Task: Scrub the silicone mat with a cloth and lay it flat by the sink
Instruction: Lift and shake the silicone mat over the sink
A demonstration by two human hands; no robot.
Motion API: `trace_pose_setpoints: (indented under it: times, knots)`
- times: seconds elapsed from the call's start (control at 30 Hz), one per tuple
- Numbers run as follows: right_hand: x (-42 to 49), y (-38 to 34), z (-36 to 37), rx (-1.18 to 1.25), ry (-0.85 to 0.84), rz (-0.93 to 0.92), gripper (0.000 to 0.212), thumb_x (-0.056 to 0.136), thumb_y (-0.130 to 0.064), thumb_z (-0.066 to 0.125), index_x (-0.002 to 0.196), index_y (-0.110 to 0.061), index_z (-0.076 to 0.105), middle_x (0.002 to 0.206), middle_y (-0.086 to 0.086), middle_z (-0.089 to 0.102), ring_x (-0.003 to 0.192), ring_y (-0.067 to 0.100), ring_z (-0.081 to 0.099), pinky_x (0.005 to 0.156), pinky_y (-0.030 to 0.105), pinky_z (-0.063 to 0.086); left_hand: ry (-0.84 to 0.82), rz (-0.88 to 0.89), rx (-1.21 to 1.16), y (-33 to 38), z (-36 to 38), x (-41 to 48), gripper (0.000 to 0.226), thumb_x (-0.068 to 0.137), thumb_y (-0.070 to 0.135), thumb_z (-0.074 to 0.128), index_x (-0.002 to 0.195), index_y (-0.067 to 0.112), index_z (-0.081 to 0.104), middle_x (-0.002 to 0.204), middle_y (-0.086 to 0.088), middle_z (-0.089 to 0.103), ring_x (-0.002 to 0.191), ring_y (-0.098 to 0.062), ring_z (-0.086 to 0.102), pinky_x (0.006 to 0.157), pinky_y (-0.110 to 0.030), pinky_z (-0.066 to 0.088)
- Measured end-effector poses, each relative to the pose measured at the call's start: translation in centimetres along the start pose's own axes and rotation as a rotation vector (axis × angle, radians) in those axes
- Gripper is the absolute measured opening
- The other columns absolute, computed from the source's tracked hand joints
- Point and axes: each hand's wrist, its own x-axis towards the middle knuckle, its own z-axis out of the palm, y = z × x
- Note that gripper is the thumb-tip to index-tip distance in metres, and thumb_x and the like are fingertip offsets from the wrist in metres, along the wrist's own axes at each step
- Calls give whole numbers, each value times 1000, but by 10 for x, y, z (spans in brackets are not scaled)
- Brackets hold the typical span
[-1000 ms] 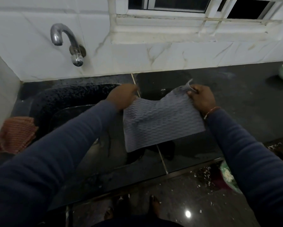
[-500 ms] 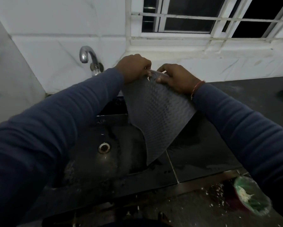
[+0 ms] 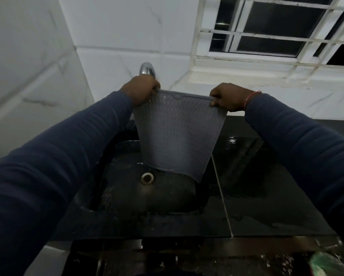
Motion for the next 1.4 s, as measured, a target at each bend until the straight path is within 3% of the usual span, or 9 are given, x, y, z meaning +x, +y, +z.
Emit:
trace_pose_setpoints:
  times: [0.13, 0.27, 0.37, 0.43, 0.57, 0.73, 0.9, 1.17, 1.4]
  knots:
    - [10, -6, -3, -27, 19, 2, 11, 99, -15, 51, 95, -11, 61, 98, 10, 58, 88, 23, 49, 76, 31, 33, 41, -34, 34, -20, -6, -11, 23, 86, 6, 47, 102, 8, 64, 101, -14, 62, 89, -31, 61, 77, -38, 49]
    - [16, -10, -11, 15, 71, 43, 16, 98, -15, 51, 109, -8, 60, 106, 9, 56, 94, 26, 52, 72, 33, 41, 147, -25, 74, -23, -11, -18, 23, 90, 6, 49, 107, 5, 65, 100, -16, 60, 93, -34, 59, 73, -33, 40]
    - [15, -5, -12, 217, 378, 76, 9, 92, -21, 61, 97, -15, 58, 100, 6, 62, 92, 24, 54, 76, 35, 42, 393, -35, 56, -26, -17, -20, 20, 85, 3, 57, 101, 5, 69, 96, -16, 59, 90, -34, 57, 74, -35, 40]
    - [15, -7, 2, 252, 534, 97, 7, 88, -22, 62, 86, -17, 58, 89, 4, 63, 86, 25, 57, 73, 36, 45, 363, -88, 18, -26, -20, -20, 18, 85, 5, 57, 96, 5, 72, 93, -16, 62, 90, -34, 58, 75, -36, 43]
    - [19, -13, 23, 238, 467, 83, 8, 85, -18, 65, 78, -16, 62, 80, -2, 60, 84, 24, 58, 69, 32, 41, 334, -179, -28, -22, -18, -30, 13, 83, 9, 62, 90, 9, 74, 89, -13, 66, 82, -32, 62, 75, -38, 51]
    - [24, -18, 19, 238, 481, 45, 9, 84, -15, 64, 76, -13, 64, 85, 4, 69, 84, 24, 61, 77, 39, 50, 338, -276, -93, -22, -29, -34, 10, 83, 11, 66, 86, 14, 75, 82, -7, 72, 76, -26, 66, 74, -32, 52]
    - [23, -18, 12, 264, 454, 30, 12, 83, -14, 64, 72, -17, 64, 75, -7, 69, 81, 16, 64, 77, 35, 51, 353, -270, -27, -19, -35, -41, 12, 79, 9, 66, 76, 16, 75, 75, -2, 71, 68, -19, 60, 63, -26, 41]
    - [18, -18, 19, 328, 405, 4, 9, 80, -10, 69, 71, -11, 68, 68, -11, 63, 77, 14, 63, 74, 31, 51, 289, -192, -32, -28, -36, -48, 12, 78, 10, 66, 74, 19, 73, 77, -1, 69, 75, -22, 63, 72, -35, 53]
    - [18, -38, 15, 323, 509, -3, 11, 78, -9, 68, 68, -14, 68, 63, -15, 60, 71, 9, 62, 69, 27, 49, 338, -209, -123, -32, -34, -55, 11, 80, 8, 66, 78, 14, 75, 76, -1, 70, 74, -16, 63, 72, -25, 45]
